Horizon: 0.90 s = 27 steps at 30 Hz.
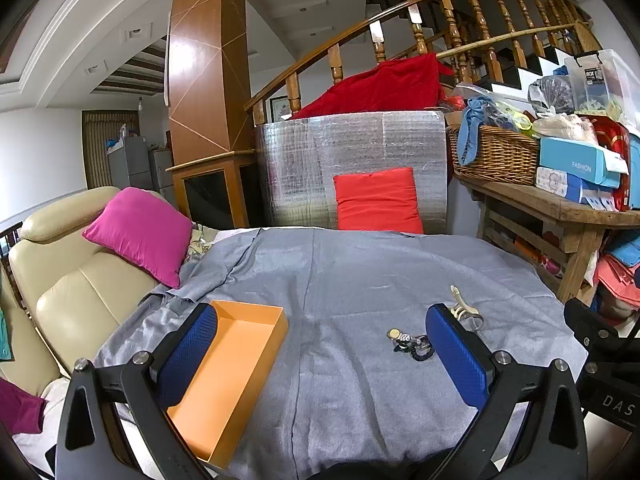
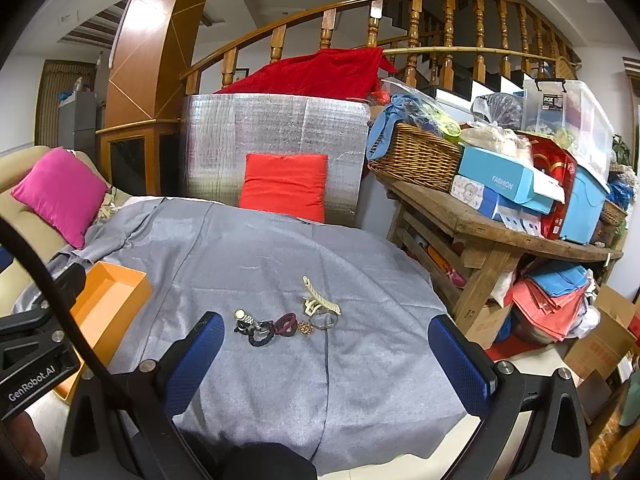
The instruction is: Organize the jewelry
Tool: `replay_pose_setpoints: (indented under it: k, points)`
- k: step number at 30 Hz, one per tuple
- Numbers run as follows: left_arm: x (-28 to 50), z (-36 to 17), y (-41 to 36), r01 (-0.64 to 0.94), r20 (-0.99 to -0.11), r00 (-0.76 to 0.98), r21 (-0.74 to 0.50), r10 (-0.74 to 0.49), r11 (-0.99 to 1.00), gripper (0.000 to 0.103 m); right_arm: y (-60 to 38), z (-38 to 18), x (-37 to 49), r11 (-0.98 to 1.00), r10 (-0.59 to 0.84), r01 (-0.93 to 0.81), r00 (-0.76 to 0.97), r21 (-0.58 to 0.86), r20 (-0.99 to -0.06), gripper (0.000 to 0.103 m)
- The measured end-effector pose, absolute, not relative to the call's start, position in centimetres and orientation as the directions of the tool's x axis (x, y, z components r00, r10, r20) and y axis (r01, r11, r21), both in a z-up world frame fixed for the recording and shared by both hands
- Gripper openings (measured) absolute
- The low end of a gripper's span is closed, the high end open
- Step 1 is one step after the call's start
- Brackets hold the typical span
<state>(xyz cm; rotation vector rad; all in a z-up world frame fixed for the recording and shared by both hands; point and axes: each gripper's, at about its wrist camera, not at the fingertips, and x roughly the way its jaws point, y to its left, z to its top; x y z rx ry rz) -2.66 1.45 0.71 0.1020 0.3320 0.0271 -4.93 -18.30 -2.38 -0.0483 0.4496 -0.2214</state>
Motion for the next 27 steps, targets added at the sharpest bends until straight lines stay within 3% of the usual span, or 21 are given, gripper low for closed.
replay_pose_setpoints:
  k: [27]
  points:
    - [-2.4, 0.4, 2.1, -0.02, -0.331, 0.942, 0.091, 0.049, 0.996, 0.103, -17.2, -2.7, -4.3, 0.975, -0.22, 0.189, 0.872, -0.114, -0.438, 0.103]
